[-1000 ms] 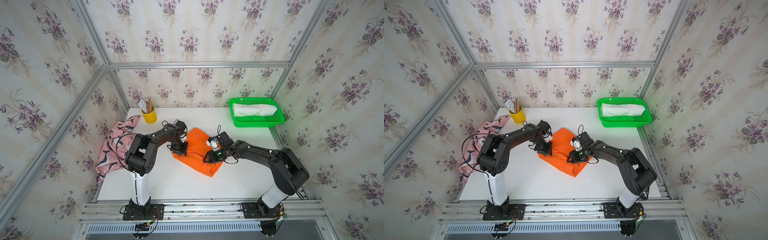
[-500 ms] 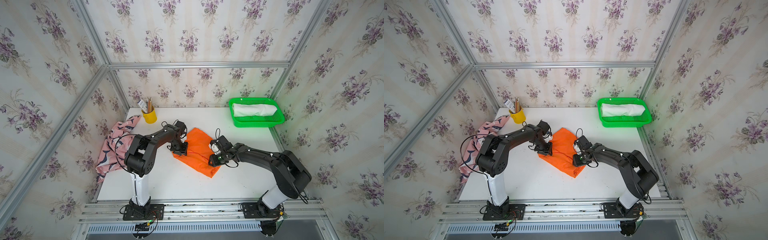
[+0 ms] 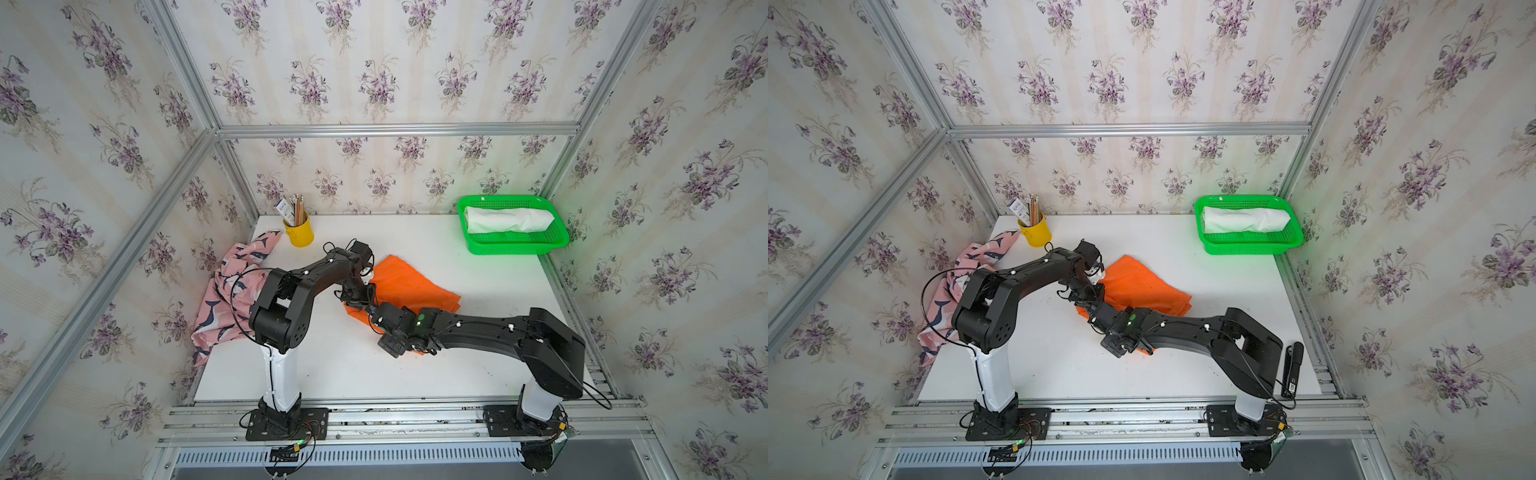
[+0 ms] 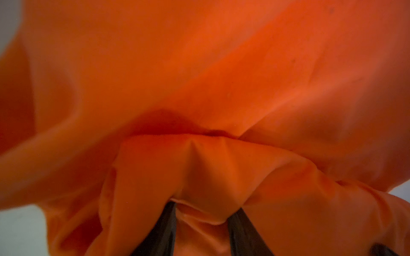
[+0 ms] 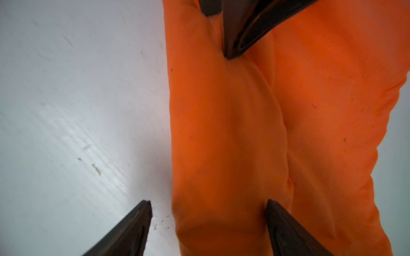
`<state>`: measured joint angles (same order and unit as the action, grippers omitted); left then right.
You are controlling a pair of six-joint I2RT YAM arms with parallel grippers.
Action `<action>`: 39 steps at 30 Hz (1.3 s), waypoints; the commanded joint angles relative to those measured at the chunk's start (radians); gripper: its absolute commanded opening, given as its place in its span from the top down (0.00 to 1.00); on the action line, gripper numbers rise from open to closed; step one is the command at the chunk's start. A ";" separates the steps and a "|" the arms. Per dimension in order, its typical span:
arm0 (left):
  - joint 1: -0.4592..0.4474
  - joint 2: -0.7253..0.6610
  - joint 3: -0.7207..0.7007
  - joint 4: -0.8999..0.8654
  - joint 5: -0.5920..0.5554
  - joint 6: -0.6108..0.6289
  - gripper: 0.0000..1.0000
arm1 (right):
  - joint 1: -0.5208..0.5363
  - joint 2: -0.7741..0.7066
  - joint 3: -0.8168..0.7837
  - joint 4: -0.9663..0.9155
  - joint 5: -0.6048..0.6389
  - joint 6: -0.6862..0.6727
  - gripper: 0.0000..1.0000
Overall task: Roll up the shorts
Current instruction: Roll the shorts at the center of the board.
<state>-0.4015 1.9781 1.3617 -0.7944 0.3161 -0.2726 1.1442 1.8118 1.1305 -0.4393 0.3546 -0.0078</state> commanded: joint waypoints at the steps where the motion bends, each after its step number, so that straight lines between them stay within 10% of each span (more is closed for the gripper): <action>1: 0.001 0.002 -0.006 0.031 -0.062 0.005 0.57 | 0.000 0.051 -0.009 0.041 0.093 -0.041 0.20; 6: 0.004 -0.024 -0.007 0.013 -0.115 -0.009 0.57 | 0.001 0.068 -0.003 0.030 0.000 -0.015 0.70; 12: 0.048 -0.161 -0.039 -0.038 -0.199 -0.014 0.52 | -0.002 -0.035 -0.047 0.072 -0.350 0.055 0.88; 24: 0.035 -0.337 0.049 -0.181 -0.148 -0.014 0.46 | -0.226 -0.068 -0.125 0.316 -1.054 0.336 0.83; 39: -0.074 -0.239 0.072 -0.169 -0.095 -0.022 0.46 | -0.512 0.178 -0.135 0.295 -1.144 0.371 0.69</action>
<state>-0.4641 1.7138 1.4204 -0.9634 0.2047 -0.2955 0.6403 1.9724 1.0004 -0.0792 -0.9241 0.3611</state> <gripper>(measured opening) 0.545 0.304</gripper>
